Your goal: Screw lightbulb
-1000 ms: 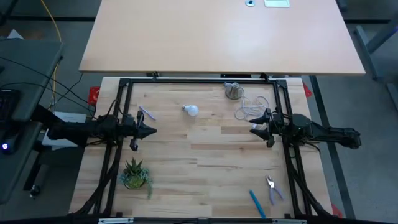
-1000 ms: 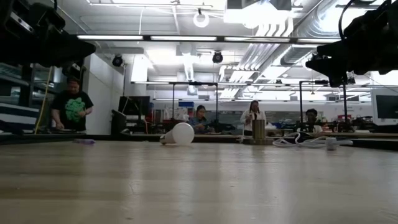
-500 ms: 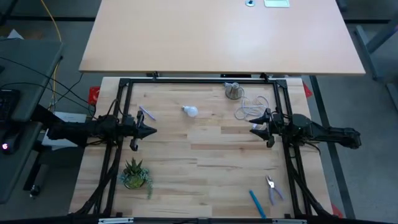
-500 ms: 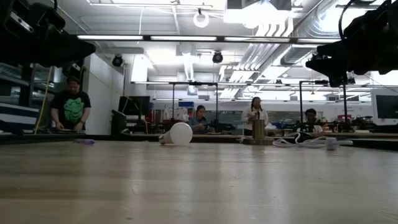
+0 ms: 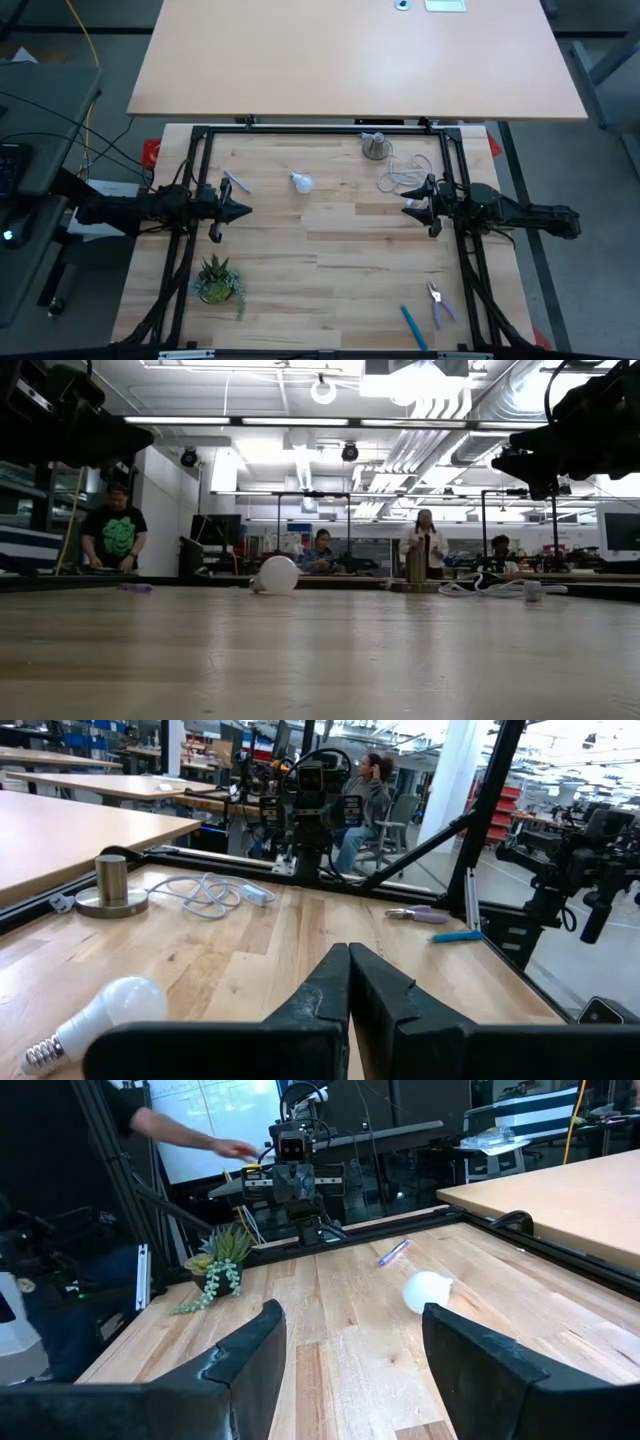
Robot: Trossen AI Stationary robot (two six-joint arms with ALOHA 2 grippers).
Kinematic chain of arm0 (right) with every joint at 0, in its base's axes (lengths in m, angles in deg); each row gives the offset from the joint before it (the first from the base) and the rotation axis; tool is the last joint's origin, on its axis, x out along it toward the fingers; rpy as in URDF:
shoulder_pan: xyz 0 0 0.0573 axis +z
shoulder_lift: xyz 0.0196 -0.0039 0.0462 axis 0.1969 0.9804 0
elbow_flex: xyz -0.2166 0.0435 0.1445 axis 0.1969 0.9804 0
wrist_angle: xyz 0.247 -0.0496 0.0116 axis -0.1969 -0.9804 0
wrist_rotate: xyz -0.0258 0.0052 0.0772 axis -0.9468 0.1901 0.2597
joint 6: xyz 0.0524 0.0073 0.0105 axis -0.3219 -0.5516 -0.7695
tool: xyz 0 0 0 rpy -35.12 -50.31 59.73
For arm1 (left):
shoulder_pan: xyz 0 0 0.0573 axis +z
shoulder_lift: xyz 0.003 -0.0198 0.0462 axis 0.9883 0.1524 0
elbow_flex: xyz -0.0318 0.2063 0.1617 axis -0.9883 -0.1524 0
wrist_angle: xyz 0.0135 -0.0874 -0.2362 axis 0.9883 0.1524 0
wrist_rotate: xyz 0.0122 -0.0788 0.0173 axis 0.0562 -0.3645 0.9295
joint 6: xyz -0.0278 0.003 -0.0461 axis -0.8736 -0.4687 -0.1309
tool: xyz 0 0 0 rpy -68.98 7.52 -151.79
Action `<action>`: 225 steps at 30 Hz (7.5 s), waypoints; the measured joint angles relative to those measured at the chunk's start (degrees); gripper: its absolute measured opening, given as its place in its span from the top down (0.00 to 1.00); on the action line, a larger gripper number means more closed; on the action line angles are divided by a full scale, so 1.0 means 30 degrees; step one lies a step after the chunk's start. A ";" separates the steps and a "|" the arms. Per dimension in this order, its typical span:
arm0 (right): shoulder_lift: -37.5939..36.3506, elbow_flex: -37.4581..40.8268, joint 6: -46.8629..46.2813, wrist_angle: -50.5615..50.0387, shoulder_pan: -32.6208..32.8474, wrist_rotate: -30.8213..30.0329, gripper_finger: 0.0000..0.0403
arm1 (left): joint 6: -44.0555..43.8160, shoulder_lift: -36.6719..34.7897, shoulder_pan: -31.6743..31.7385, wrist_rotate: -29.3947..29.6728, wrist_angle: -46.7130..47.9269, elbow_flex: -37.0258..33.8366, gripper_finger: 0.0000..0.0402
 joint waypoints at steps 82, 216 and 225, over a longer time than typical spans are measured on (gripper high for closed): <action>0.0000 0.0004 0.0002 -0.0001 0.0000 -0.0005 0.44 | 0.0003 0.0005 0.0000 -0.0003 0.0003 -0.0003 1.00; 3.1171 -2.5851 -1.0291 -1.5313 -1.3050 -0.2075 0.70 | -0.6377 1.7325 0.8568 0.2463 1.0782 2.1356 0.51; 3.3259 -2.6950 -1.1489 -1.5912 -1.4156 -0.0505 0.84 | -0.6668 1.7304 0.8552 0.2375 1.2519 2.1356 0.51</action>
